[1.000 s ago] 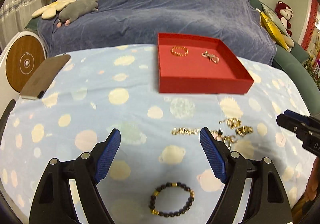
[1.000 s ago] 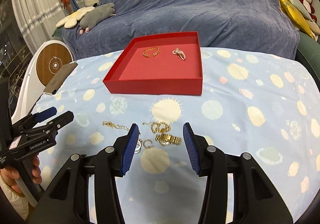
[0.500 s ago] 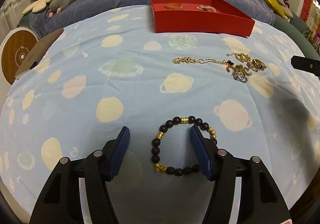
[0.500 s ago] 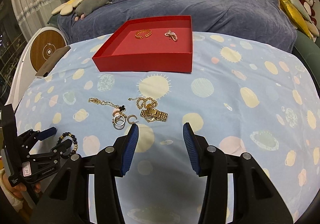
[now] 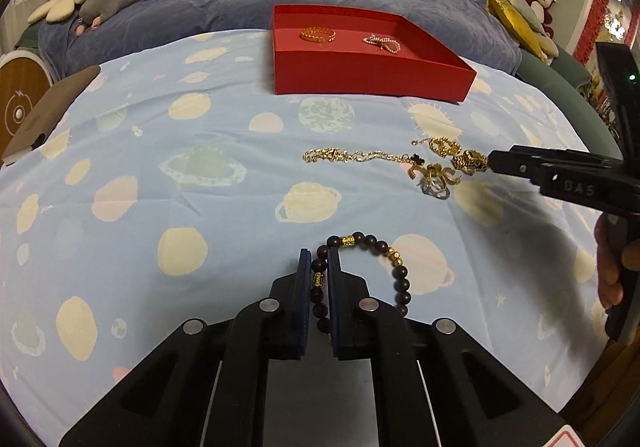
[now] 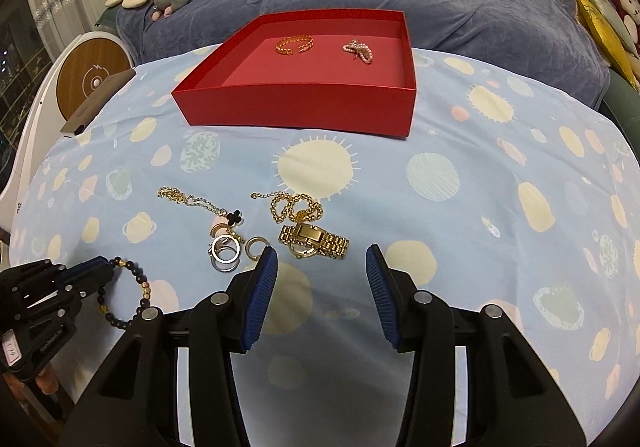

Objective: Organize jewelry
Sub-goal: 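Grasp the black bead bracelet with the left tool while the right tool grasps the gold watch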

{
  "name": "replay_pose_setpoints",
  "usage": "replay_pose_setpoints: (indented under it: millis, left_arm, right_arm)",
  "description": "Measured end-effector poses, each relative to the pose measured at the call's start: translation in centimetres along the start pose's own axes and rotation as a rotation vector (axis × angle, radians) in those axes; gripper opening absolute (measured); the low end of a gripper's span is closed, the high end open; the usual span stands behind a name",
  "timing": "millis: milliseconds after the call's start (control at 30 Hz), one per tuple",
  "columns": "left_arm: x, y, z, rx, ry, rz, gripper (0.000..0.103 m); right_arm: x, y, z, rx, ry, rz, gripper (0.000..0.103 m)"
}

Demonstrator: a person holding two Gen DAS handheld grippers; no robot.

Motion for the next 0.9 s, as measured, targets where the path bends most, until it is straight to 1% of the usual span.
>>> replay_pose_setpoints:
  millis: [233,500,600,633,667,733,767,800,900]
  left_arm:
    - [-1.0,0.8,-2.0,-0.041,0.039,0.064,0.005]
    - [-1.8,1.5,-3.9,-0.068,0.071,0.086,0.005]
    - [-1.8,1.5,-4.1,-0.075,0.074,0.084,0.005]
    - [-1.7,1.5,-4.1,-0.077,0.074,0.083,0.005]
    - [-1.7,1.5,-4.2,-0.078,0.073,0.082,0.005]
    - [-1.6,1.6,-4.2,-0.081,0.073,0.082,0.005]
    - [-1.6,1.6,-4.2,-0.081,0.073,0.081,0.005]
    - [-1.6,1.6,-4.2,-0.081,0.075,0.08,0.005]
    - [-1.5,1.8,-4.5,-0.083,0.079,0.078,0.005]
  right_arm:
    - [2.2,0.1,-0.2,-0.016,-0.02,-0.039,0.045]
    - [3.1,-0.9,-0.2,-0.114,-0.012,-0.044,0.045]
    - [2.7,-1.1,0.1,-0.123,-0.023,-0.053,0.038]
    - [2.6,-1.2,0.3,-0.125,-0.025,-0.055,0.032]
    - [2.5,-1.3,0.4,-0.128,-0.028,-0.06,0.03]
    - [2.2,-1.3,0.7,-0.126,-0.032,-0.069,0.017]
    - [2.2,-1.4,0.8,-0.117,-0.036,-0.077,0.013]
    - [2.1,-1.3,0.9,-0.105,-0.037,-0.088,0.011]
    - [1.6,-1.3,1.0,-0.081,-0.034,-0.097,0.011]
Point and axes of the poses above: each gripper's, at about its wrist camera, not at the fingertips, and x roughly the way its jaws point, y to its right, z to its underside, the point moved 8 cm from there along x, roughly the way its jaws point, and after that the axes turned 15 degrees about -x, right-handed, at the moved point
